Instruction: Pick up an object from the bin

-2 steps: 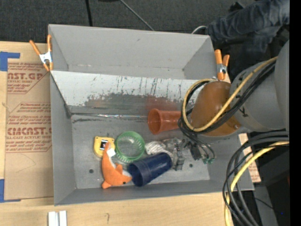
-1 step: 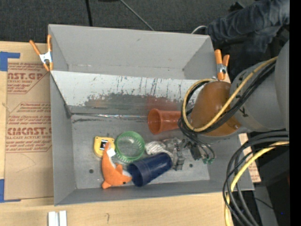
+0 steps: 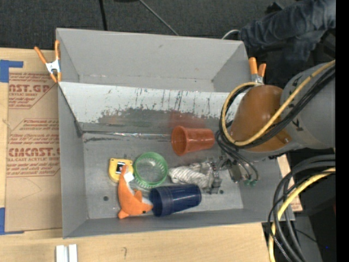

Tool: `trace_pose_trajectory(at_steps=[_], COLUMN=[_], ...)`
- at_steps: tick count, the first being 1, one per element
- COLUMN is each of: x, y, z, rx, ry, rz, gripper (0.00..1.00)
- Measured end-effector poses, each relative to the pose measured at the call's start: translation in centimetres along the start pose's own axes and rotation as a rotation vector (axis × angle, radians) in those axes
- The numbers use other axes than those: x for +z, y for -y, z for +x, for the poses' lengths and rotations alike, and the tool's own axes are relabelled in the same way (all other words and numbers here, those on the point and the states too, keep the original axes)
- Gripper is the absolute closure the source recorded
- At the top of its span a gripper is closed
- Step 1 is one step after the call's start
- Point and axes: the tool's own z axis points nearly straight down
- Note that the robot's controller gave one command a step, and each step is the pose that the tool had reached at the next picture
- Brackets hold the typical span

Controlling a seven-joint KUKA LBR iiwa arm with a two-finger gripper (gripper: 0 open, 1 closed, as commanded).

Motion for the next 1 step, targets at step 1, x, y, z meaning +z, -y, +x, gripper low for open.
trace_pose_trajectory(at_steps=[1], x=[-2.04], y=[-1.3], z=[-0.51], rx=[0.059], ry=[0.015], rz=[0.002], gripper=[1.0])
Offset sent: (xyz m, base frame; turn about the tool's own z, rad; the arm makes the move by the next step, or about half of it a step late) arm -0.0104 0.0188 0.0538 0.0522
